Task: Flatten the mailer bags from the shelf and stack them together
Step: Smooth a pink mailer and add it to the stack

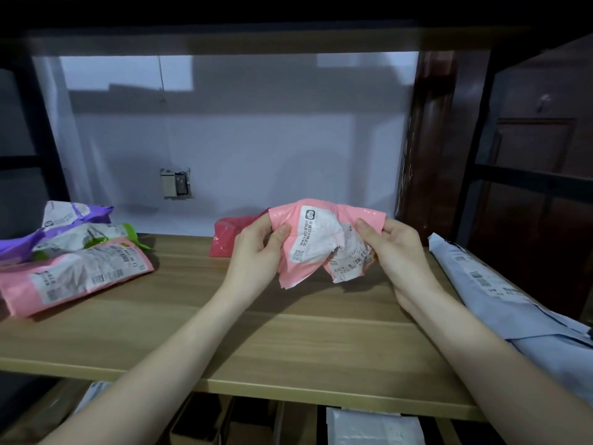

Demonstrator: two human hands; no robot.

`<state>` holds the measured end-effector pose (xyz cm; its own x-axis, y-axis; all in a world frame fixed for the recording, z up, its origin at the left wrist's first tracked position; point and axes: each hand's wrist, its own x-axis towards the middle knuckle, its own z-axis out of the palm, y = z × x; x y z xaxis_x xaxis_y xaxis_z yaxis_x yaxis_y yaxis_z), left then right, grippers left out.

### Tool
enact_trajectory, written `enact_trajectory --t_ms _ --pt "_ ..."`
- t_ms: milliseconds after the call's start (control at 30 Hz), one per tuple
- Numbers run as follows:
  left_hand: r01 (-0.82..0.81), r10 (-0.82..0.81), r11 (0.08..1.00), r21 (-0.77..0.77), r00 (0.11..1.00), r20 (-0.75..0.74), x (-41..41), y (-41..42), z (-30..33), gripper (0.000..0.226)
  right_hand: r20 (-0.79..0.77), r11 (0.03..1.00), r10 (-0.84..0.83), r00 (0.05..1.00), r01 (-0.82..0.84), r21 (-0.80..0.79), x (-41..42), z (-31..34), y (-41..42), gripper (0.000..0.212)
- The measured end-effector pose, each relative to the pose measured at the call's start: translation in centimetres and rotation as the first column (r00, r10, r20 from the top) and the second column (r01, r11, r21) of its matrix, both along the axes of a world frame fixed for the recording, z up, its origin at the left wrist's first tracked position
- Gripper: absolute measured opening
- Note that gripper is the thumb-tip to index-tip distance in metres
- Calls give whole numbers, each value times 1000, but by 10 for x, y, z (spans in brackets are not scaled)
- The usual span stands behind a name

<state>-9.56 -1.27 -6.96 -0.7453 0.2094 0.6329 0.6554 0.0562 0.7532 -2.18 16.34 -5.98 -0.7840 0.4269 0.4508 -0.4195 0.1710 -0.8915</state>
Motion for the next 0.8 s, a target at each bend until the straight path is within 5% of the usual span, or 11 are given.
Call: enact_trajectory --t_ms 300,500,667,800 --pt "-226 205 964 -142 967 -149 2 -2 2 14 -136 875 -341 930 367 316 1 4 8 23" --pt "-133 174 856 -499 984 35 -14 -13 -7 37 259 789 -421 869 210 577 0 -4 17 32" --pt "-240 244 732 -637 966 -83 -16 -20 -10 38 405 680 -504 763 62 731 3 -12 17 48" --pt "-350 240 814 -463 929 -282 -8 -14 -7 26 147 576 -547 824 243 780 4 -13 11 41"
